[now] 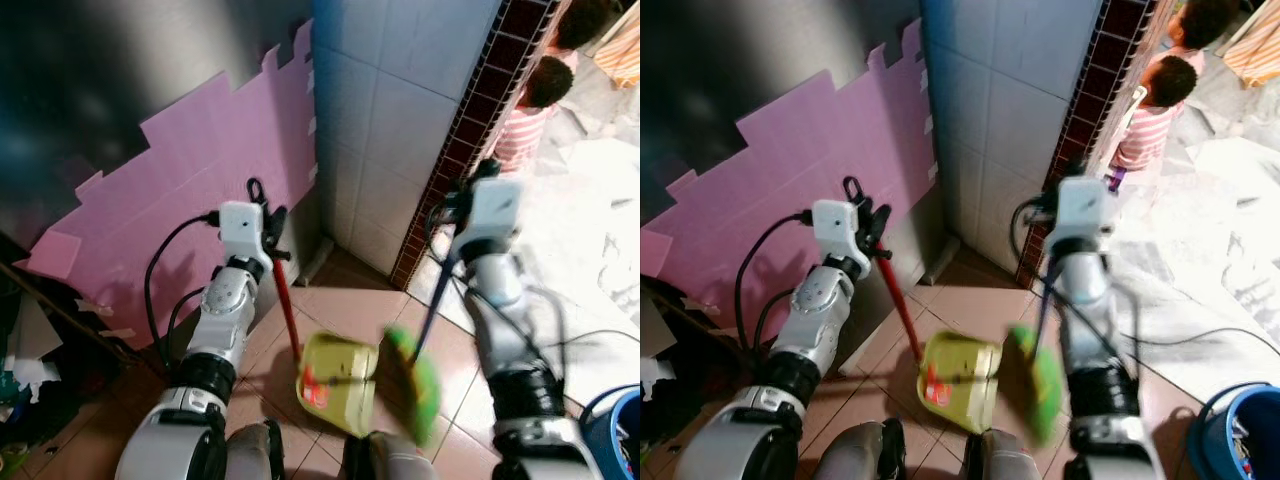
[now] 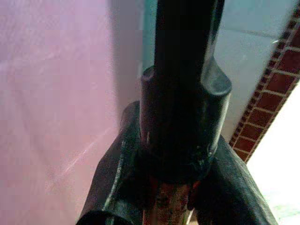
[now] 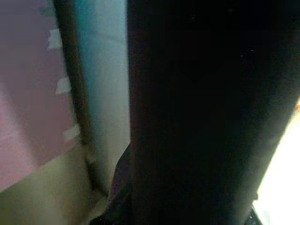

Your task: Sweep floor

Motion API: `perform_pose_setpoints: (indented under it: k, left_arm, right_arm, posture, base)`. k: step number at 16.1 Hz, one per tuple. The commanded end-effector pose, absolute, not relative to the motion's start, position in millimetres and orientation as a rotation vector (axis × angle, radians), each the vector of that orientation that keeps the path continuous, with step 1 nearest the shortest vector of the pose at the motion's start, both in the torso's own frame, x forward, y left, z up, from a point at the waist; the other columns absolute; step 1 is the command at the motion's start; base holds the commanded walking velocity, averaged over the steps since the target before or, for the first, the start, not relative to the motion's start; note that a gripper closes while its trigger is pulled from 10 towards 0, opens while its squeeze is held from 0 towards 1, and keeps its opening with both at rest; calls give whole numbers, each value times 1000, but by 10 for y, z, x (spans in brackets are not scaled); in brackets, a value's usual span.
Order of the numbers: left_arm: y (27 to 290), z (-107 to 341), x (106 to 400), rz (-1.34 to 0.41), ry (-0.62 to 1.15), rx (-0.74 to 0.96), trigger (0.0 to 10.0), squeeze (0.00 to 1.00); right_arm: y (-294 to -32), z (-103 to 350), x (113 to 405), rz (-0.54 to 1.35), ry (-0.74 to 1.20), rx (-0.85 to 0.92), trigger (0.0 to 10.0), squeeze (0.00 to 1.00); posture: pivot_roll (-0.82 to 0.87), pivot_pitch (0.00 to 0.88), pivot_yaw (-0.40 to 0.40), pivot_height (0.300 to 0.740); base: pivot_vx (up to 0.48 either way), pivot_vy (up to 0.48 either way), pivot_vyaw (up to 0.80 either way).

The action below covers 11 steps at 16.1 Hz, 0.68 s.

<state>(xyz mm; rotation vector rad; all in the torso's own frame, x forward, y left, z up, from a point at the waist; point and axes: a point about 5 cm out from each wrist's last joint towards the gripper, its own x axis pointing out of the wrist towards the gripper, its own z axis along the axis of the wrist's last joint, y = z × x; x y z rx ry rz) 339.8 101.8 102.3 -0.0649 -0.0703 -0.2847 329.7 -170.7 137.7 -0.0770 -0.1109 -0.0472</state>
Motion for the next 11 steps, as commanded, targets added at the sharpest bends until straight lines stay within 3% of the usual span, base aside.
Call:
perform_pose_setpoints:
  k: [1,5,10,11]
  left_arm:
    - [1030,1129,3385,-307,-144,-42,10000,0]
    - [1035,1058,3238,-361,-115,-33,10000,0]
    - [977,1023,3136,-382,-99,-48,10000,0]
    - [961,1035,3146,-382,-101,-51,10000,0]
  right_arm:
    - [-1645,1364,3288,-63,-115,-65,10000,0]
    - [-1513,1254,3249,-41,-94,-110,10000,0]
    - [-1392,1276,3232,1,-112,17,10000,0]
    - [-1372,1262,3243,1,-99,36,10000,0]
  posture:
    - [-55,38,50,740]
    - [-67,0,68,740]
    - [-71,0,80,740]
    - [-69,0,77,740]
  base:
    - [0,0,0]
    - [0,0,0]
    - [0,0,0]
    - [0,0,-800]
